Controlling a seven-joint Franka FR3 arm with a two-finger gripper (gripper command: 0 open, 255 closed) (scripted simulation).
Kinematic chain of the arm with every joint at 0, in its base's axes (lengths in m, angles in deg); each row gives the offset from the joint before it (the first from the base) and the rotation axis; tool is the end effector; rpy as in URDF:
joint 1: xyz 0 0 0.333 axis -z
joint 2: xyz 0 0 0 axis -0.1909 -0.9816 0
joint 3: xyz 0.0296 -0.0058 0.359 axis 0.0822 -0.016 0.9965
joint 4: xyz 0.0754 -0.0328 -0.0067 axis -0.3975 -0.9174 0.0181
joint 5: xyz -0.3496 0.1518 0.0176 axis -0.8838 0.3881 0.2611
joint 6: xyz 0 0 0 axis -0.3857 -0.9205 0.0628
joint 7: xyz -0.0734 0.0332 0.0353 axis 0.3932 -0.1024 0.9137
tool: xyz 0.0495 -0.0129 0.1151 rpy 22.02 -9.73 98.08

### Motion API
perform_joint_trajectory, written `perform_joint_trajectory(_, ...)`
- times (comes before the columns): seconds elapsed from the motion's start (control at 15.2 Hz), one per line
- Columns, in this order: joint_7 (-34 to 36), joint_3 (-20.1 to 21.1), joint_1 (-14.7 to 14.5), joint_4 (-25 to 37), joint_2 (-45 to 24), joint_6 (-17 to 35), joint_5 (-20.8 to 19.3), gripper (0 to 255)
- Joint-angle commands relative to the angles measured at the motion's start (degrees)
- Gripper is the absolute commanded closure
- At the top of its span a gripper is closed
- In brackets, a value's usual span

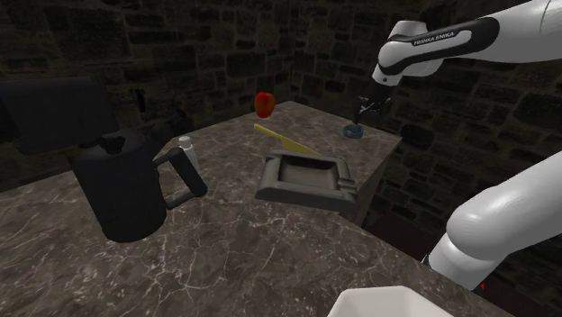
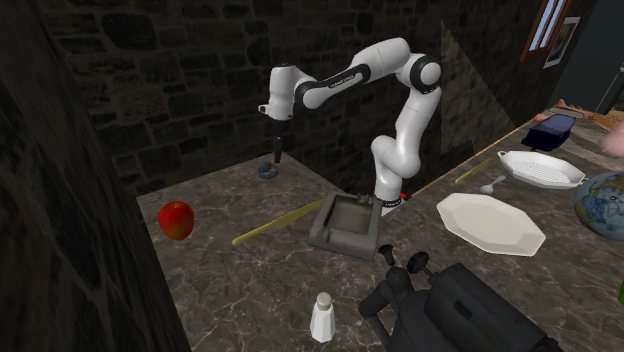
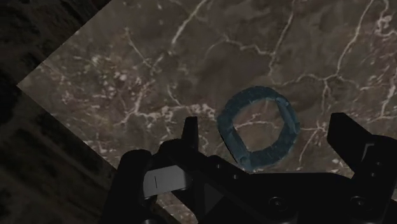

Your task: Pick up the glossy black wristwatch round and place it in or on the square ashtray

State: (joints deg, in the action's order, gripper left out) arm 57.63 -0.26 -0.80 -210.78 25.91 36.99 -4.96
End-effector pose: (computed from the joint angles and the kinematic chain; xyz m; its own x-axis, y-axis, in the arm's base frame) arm 0.3935 -0.1800 0.5319 0.9137 -0.3827 0.1363 -0.3803 -0.9238 -0.0444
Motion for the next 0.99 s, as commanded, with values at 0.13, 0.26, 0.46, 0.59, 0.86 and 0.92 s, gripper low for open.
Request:
perform_joint_trajectory(0.13, 0.7, -1.5, 1.1, 0.4, -3.7, 3.9, 0.2, 0)
perform_joint_trajectory(0.26, 0.6, -1.6, 1.1, -0.4, -4.4, 5.5, 0.4, 0)
perform_joint_trajectory(0.46, 0.4, -1.8, 1.0, -1.7, -5.6, 7.9, 0.6, 0)
perform_joint_trajectory(0.59, 0.2, -1.9, 0.9, -2.3, -6.2, 9.2, 0.8, 0)
perform_joint_trajectory(0.86, 0.2, -1.9, 0.9, -2.3, -6.2, 9.2, 0.8, 0)
perform_joint_trajectory(0.92, 0.2, -1.9, 0.9, -2.3, -6.2, 9.2, 0.8, 0)
